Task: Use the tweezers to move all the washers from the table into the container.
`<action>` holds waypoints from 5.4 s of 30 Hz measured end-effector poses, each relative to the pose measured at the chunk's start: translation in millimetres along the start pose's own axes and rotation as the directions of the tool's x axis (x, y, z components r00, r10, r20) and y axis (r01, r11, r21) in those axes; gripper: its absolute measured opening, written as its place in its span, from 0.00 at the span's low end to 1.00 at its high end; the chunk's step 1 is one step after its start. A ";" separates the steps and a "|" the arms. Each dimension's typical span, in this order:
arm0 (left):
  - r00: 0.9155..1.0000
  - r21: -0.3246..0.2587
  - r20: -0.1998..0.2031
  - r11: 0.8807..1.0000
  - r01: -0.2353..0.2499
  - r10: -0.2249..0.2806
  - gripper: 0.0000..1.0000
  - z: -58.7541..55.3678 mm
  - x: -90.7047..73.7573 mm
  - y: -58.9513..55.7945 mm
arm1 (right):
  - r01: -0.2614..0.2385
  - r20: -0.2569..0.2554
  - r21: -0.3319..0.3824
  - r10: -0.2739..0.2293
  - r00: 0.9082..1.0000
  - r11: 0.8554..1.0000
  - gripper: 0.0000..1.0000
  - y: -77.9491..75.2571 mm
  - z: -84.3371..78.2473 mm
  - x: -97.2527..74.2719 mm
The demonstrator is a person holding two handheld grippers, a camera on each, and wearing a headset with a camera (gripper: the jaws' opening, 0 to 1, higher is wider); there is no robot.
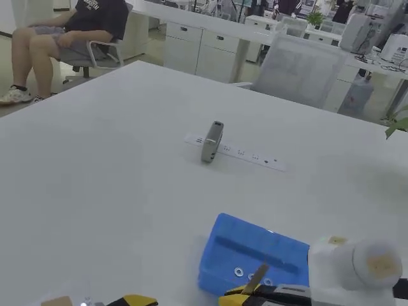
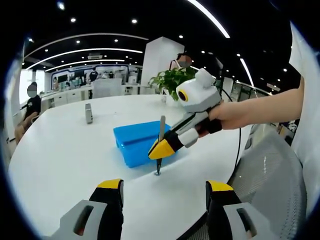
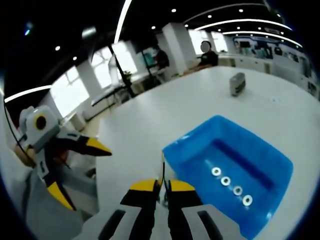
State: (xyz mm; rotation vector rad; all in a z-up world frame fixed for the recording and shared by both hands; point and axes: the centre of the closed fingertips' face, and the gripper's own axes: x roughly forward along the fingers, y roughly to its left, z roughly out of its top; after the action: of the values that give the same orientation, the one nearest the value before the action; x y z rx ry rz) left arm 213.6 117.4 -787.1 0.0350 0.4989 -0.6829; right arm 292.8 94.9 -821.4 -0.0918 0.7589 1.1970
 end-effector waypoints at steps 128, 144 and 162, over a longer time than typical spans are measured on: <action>0.997 -0.021 0.042 0.998 -0.065 0.066 0.69 8.1 -6.2 10.2 | 0.100 0.096 -0.305 -0.074 0.993 0.947 0.02 -12.8 72.0 -25.4; 0.999 -0.008 0.050 1.000 -0.016 0.016 0.68 27.2 -12.7 -5.8 | 0.036 0.022 -0.359 -0.030 0.999 0.932 0.02 18.8 36.7 -82.4; 0.983 0.088 0.094 0.984 0.152 -0.161 0.48 81.7 -3.8 -47.1 | -0.099 -0.167 -0.509 0.015 0.986 0.855 0.03 61.4 -23.6 -75.2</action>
State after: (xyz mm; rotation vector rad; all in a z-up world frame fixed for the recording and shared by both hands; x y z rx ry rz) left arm 217.3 67.2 -707.2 0.0374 0.3790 -0.8549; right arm 217.0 48.1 -776.4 -0.6216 0.5592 1.4402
